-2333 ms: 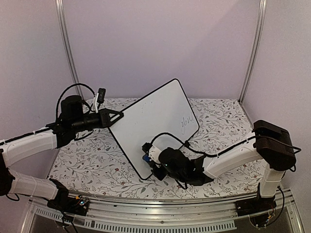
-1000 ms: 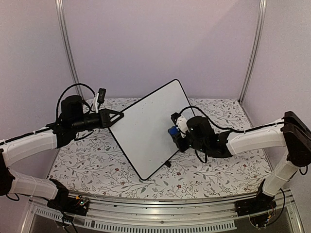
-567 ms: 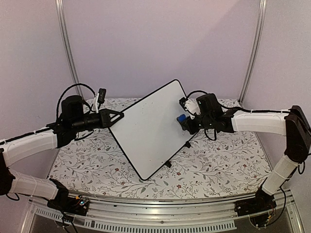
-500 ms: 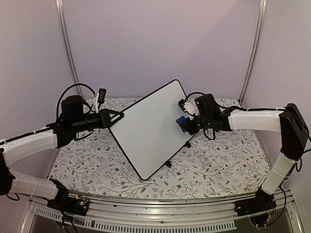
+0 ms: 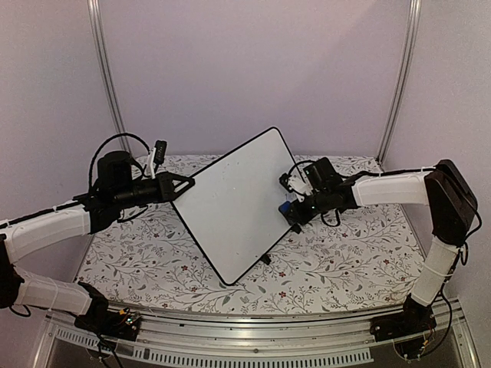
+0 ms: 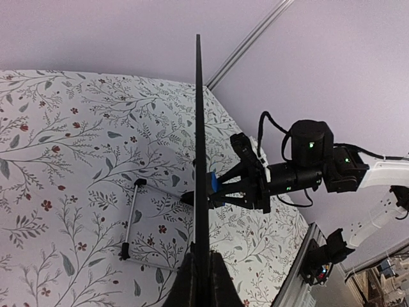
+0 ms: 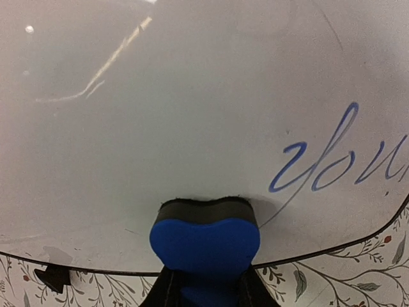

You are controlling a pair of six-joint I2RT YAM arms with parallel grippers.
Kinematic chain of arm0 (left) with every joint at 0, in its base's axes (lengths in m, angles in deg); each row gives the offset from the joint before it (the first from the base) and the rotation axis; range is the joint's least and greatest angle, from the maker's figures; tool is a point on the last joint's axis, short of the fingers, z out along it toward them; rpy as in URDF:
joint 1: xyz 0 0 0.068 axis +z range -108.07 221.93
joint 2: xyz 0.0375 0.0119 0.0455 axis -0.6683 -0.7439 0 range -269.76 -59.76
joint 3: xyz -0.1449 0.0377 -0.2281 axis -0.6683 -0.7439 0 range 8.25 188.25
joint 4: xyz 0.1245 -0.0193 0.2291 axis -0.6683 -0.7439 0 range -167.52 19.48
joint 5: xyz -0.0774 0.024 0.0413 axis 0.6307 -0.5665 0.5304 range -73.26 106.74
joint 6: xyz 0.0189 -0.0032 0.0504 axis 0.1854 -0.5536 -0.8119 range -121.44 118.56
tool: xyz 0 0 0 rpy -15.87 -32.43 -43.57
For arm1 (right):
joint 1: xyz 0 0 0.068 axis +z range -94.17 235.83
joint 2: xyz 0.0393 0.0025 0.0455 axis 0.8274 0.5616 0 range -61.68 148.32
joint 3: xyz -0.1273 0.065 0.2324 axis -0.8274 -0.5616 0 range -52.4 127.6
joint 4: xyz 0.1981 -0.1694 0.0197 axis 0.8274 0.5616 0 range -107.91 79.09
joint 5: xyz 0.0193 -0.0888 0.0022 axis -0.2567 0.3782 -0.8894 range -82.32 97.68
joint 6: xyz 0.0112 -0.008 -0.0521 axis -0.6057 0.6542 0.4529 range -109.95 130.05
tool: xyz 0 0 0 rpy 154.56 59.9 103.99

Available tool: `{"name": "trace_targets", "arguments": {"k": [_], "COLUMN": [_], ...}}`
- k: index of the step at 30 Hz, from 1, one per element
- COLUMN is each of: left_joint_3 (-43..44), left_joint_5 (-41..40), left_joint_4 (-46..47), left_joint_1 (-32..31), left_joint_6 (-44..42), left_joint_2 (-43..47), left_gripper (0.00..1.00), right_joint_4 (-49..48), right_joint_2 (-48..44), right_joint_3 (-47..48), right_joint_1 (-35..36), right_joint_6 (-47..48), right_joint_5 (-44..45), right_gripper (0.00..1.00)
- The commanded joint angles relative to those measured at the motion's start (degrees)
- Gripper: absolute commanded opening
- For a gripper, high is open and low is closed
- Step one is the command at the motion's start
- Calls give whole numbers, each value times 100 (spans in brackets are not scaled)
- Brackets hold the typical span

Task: Erase the whiteboard
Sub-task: Erase the whiteboard on the whiteboard stand.

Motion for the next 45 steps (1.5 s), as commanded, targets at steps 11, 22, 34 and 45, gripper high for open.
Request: {"name": "trace_targets", "arguments": {"k": [11,22,34,45], "left_joint_3": [132,140,142,141], "left_joint_5": [608,616,629,622], "left_joint_4": [205,199,194,211], "left_joint_1": [-178,-174,-167,-172], "left_joint_6": [-190,-190,-188,-180], "left_joint_2": [-3,10,-3,-30], "left_gripper": [0,0,0,0], "right_joint_4": [128,450,747,890], "right_joint_2": [87,444,532,393], "right_joint_3": [-344,996,219,111], "right_joint_1": [-26,-181,-190,-184], "right_joint_6": [-208,17,-1,-87], "right_joint_5": [58,341,239,194], "right_gripper": [0,0,0,0]}}
